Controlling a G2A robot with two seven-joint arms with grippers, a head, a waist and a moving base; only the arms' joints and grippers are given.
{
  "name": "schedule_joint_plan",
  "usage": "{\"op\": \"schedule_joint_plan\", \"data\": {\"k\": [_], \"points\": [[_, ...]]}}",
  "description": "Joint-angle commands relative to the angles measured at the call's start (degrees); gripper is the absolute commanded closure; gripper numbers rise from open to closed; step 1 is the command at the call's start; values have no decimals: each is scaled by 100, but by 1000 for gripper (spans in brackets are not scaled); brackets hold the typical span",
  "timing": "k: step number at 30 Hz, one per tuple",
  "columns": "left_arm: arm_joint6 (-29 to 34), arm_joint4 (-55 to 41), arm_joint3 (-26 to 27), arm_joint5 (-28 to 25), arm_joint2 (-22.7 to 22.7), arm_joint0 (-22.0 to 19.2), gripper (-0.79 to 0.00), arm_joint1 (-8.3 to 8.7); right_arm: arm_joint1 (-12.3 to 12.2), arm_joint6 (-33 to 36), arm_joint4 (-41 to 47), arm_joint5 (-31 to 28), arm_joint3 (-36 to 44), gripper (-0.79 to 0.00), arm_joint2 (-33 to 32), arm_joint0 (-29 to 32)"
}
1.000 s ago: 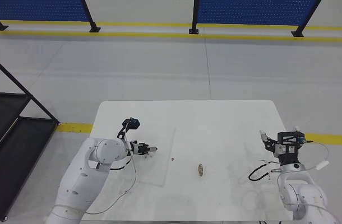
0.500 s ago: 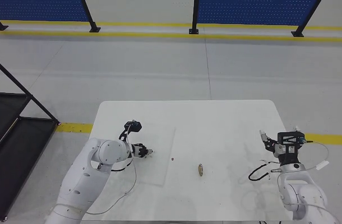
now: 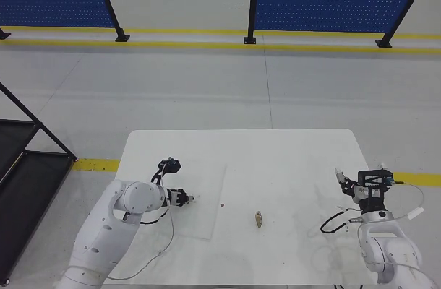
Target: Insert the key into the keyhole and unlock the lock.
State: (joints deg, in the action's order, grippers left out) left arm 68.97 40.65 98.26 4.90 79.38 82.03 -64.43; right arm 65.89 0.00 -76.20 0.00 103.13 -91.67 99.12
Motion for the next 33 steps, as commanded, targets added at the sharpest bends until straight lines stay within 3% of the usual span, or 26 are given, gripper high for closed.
{"op": "schedule_joint_plan", "data": {"k": [1, 11, 18, 21, 23, 28, 33], "points": [[-34, 16, -16, 27, -9, 0, -305, 6, 0, 0, 0, 0, 0, -785, 0, 0], [-65, -12, -54, 39, -65, -26, -206, 39, 0, 0, 0, 0, 0, -785, 0, 0], [-81, -68, -53, 47, -86, -18, -182, 63, 0, 0, 0, 0, 0, -785, 0, 0], [-89, -88, -46, 51, -91, -12, -108, 74, 0, 0, 0, 0, 0, -785, 0, 0], [-90, -95, -40, 56, -93, -9, 0, 82, 0, 0, 0, 0, 0, -785, 0, 0], [-71, -106, 2, 75, -86, -11, 0, 103, 0, 0, 0, 0, 0, -785, 0, 0], [-97, 53, 430, 117, -71, 121, 0, 136, 0, 0, 0, 0, 0, -785, 0, 0]]}}
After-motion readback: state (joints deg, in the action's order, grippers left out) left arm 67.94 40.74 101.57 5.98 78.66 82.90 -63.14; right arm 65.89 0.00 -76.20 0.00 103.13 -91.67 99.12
